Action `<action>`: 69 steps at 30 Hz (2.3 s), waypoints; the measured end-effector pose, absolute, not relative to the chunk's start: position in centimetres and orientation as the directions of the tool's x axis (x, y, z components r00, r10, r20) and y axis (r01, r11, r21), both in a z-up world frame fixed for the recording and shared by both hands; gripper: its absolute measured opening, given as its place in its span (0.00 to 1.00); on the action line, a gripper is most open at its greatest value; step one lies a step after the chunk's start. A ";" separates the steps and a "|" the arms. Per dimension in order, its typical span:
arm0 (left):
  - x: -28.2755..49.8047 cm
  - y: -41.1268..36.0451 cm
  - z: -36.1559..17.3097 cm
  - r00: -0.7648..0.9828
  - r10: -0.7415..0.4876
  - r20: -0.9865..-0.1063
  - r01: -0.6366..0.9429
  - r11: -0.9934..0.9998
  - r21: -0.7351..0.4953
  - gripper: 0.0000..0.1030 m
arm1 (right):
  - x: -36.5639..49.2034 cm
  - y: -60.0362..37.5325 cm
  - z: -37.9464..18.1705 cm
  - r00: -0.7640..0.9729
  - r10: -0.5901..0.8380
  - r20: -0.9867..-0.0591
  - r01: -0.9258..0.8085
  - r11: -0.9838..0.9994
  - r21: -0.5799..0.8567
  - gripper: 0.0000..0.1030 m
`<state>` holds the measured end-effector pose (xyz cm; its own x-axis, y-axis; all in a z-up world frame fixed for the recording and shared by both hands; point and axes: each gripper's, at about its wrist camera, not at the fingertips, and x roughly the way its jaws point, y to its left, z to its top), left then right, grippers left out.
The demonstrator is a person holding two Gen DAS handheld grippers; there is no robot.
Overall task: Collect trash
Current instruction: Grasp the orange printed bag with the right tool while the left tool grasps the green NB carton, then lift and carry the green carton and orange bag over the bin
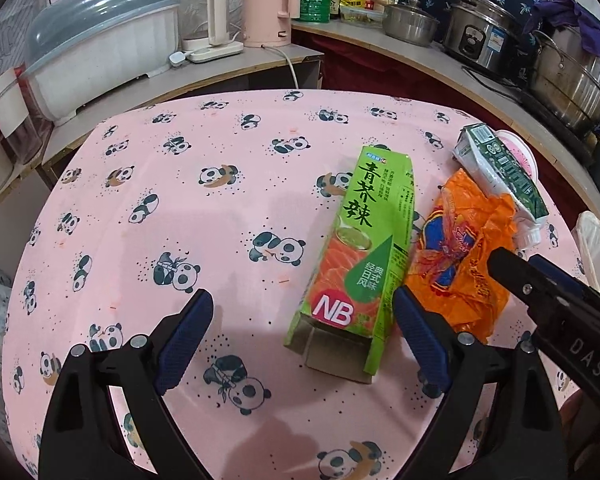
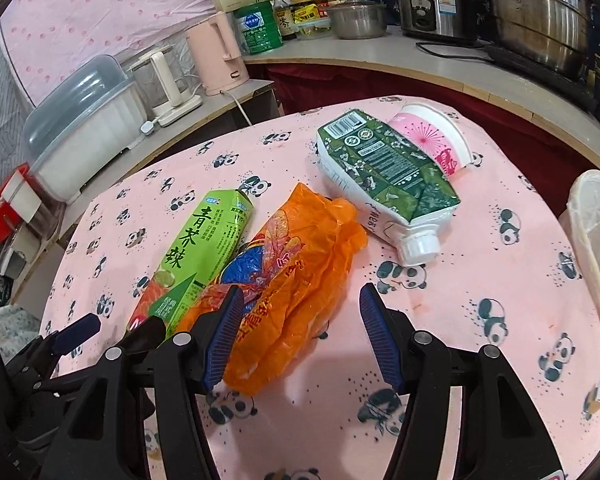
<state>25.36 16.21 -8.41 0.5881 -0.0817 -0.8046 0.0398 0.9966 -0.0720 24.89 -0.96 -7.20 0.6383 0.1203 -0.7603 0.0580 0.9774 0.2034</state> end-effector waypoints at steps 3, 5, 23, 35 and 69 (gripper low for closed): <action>25.7 16.4 -8.8 0.583 -0.081 -0.808 0.034 0.997 -0.075 0.84 | 25.5 -0.9 -8.0 0.627 0.113 -0.770 0.076 0.976 0.204 0.57; 25.9 16.6 -9.1 0.580 -0.090 -0.809 0.037 0.996 -0.085 0.84 | 25.8 -0.8 -8.4 0.618 0.106 -0.779 0.080 0.977 0.197 0.57; 25.5 15.5 -8.5 0.584 -0.140 -0.800 0.054 0.990 -0.133 0.87 | 23.4 -1.9 -7.0 0.663 0.103 -0.742 0.076 0.976 0.204 0.14; 27.3 14.1 -9.9 0.568 -0.127 -0.813 0.067 0.992 -0.108 0.68 | 22.2 -5.2 -5.4 0.688 0.060 -0.724 0.148 0.964 0.221 0.14; 20.1 7.8 -5.3 0.561 -0.261 -0.786 0.199 0.964 -0.178 0.20 | 17.5 -8.3 -3.4 0.724 0.067 -0.687 0.164 0.950 0.265 0.14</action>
<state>20.10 7.77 -5.31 0.5607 -0.2611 -0.7857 0.1991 0.9636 -0.1782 17.46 -8.31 -3.35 0.7236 0.0672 -0.6869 0.1635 0.9502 0.2653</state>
